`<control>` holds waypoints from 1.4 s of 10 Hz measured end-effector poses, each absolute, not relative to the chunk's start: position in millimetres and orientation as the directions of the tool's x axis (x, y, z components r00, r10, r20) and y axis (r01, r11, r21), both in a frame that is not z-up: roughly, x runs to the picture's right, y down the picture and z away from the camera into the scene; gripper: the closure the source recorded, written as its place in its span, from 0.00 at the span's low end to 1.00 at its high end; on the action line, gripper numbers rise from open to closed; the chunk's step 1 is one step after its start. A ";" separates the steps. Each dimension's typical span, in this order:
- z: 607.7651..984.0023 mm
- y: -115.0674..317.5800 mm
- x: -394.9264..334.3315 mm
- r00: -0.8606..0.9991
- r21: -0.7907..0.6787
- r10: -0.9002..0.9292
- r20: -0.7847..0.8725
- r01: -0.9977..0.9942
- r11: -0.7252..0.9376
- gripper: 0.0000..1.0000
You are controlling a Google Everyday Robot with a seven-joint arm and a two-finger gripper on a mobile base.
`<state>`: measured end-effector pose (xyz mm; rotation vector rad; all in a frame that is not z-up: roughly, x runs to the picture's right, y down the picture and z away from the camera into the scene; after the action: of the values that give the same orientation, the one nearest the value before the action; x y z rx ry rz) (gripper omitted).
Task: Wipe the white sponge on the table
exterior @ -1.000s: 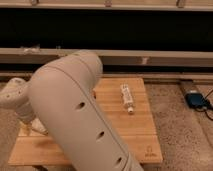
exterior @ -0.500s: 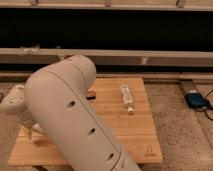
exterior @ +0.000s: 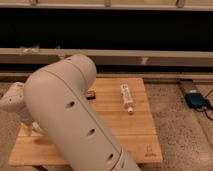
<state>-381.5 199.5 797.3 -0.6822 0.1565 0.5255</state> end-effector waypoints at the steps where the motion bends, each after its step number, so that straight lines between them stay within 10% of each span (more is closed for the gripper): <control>1: 800.4 200.3 -383.0 0.861 -0.560 0.405 -0.307 -0.508 0.654 0.20; 6: 819.2 209.1 -383.7 0.865 -0.562 0.371 -0.339 -0.502 0.657 0.21; 14: 820.1 193.4 -377.9 0.851 -0.572 0.388 -0.353 -0.525 0.630 0.86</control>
<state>-377.9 193.4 820.1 -0.7183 0.2040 0.5270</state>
